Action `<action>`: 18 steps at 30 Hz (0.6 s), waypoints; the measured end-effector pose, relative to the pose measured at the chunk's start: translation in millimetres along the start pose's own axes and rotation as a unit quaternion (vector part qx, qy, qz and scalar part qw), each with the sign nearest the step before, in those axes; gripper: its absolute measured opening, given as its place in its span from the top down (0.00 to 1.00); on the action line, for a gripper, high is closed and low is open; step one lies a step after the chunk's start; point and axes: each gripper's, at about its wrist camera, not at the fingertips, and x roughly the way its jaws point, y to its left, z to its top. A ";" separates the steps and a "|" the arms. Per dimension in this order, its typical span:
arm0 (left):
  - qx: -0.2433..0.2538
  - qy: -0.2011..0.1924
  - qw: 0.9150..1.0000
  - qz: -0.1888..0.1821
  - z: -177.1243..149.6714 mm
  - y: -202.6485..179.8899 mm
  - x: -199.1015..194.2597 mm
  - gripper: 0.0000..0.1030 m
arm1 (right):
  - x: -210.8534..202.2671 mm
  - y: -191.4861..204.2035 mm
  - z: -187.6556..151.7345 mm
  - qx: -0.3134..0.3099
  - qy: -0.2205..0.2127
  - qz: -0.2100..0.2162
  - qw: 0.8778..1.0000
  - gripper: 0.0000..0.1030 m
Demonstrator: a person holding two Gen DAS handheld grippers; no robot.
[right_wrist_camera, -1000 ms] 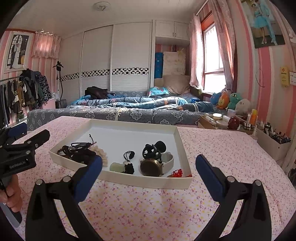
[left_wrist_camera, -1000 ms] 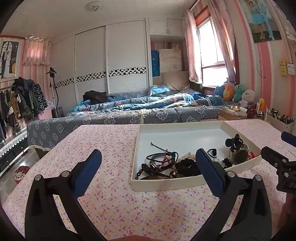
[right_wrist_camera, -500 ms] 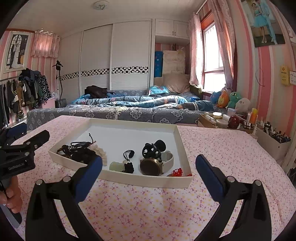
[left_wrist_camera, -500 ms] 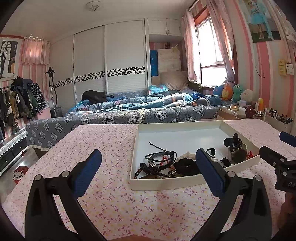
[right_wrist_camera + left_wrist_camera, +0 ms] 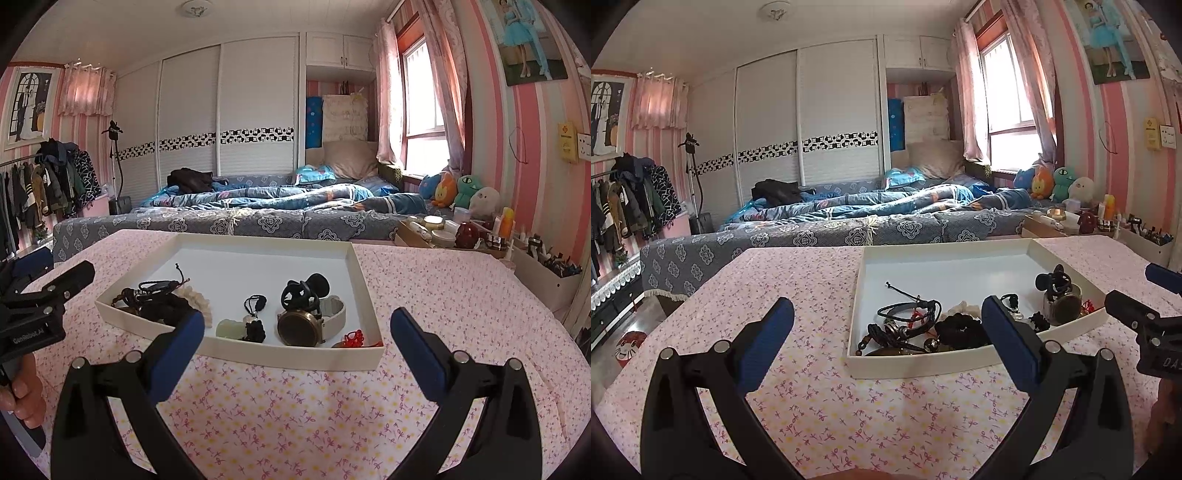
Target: Organize jewelry
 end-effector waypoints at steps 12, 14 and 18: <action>0.000 0.001 1.000 0.001 -0.2 2.0 -1.1 0.03 | -0.1 1.3 0.2 -0.002 -0.002 -0.001 1.000 0.02; 0.000 0.001 1.000 0.001 0.2 2.7 -1.1 0.03 | -0.4 2.4 -0.1 -0.005 -0.004 -0.001 1.000 0.02; 0.000 0.000 1.000 0.001 0.6 2.5 -2.0 0.03 | -0.4 2.7 -0.3 -0.005 -0.004 -0.001 1.000 0.02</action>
